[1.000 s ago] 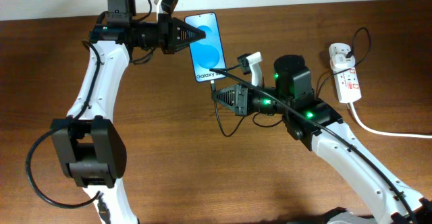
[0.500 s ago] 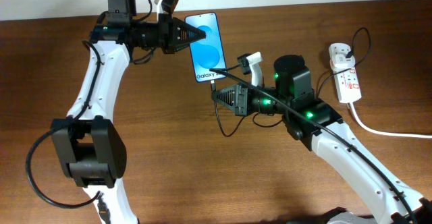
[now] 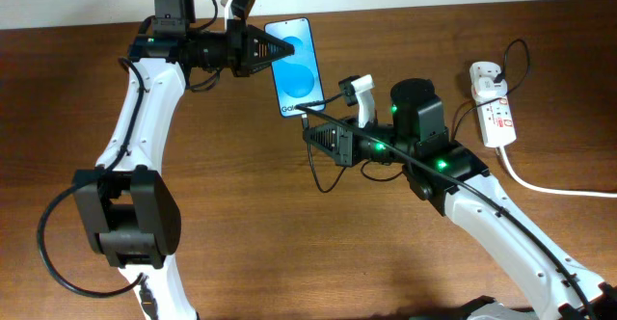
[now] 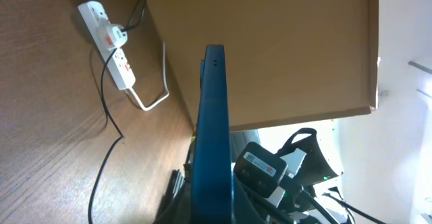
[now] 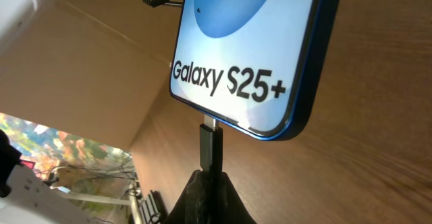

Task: Plug charger to phone and switch on socket
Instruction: 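Push the USB-C plug up into the phone port with the right gripper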

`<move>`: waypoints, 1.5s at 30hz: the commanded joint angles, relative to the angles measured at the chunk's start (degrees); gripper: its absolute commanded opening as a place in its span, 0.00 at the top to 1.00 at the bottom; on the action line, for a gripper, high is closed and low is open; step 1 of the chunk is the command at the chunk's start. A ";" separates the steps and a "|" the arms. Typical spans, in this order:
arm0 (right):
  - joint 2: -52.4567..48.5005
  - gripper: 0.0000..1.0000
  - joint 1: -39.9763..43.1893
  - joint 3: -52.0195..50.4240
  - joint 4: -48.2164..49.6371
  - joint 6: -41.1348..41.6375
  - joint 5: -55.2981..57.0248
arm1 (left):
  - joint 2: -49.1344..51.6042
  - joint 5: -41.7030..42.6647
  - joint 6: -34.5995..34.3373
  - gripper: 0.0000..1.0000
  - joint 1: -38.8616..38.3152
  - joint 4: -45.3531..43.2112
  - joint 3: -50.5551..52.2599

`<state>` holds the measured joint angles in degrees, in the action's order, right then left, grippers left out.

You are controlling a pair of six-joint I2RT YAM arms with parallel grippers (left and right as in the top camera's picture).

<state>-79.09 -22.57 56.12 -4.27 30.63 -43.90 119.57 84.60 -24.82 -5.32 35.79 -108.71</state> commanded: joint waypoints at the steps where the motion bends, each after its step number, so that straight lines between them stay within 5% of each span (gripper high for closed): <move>1: -0.42 0.96 -0.24 0.02 0.55 -1.92 2.93 | -1.51 2.84 0.96 1.00 -0.92 0.11 -0.85; 45: -0.42 0.96 1.05 0.04 4.35 -1.66 3.87 | -1.51 2.86 4.13 1.00 -2.10 0.15 -0.85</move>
<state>-79.35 -22.61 55.16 -2.31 29.58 -42.52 119.57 84.16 -22.04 -5.63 35.51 -108.77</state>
